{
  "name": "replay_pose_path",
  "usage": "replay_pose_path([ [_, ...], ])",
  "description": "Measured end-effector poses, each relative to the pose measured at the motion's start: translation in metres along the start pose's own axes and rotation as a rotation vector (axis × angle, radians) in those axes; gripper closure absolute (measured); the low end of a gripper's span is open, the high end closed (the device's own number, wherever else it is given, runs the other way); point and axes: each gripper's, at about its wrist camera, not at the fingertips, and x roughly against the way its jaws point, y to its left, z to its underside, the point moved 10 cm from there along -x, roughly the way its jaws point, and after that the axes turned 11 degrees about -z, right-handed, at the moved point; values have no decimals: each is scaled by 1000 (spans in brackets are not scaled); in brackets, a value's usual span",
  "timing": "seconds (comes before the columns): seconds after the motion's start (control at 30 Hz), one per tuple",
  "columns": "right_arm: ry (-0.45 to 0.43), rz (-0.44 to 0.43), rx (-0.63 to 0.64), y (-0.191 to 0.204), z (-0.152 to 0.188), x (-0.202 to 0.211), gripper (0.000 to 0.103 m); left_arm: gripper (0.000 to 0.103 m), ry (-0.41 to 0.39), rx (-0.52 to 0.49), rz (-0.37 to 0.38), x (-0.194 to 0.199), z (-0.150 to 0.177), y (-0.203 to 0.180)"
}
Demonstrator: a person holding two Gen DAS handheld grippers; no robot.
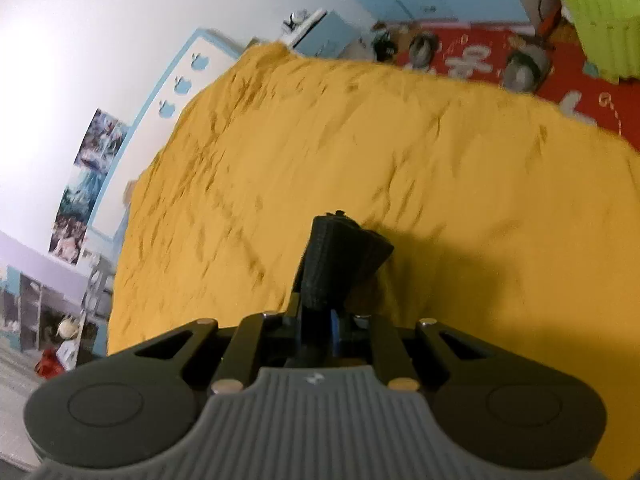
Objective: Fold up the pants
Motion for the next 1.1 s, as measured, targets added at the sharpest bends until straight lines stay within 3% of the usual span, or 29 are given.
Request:
replay_pose_path([
  [0.23,91,36,-61,-14,86,35,95,94,98,-29,-86,10,24,52],
  [0.43,129,111,-68,-49,117,40,90,86,126,-44,-146,-5,37,75],
  [0.63,140,160,44,-47,105,52,82,65,115,-119,-258,10,24,86],
  [0.77,107,184,161,-33,86,72,79,46,24,-159,-235,21,3,80],
  [0.93,129,176,331,4,65,91,79,46,52,-125,-189,-3,-3,79],
  [1.1,135,204,579,52,32,133,77,46,87,-96,-173,-23,2,80],
])
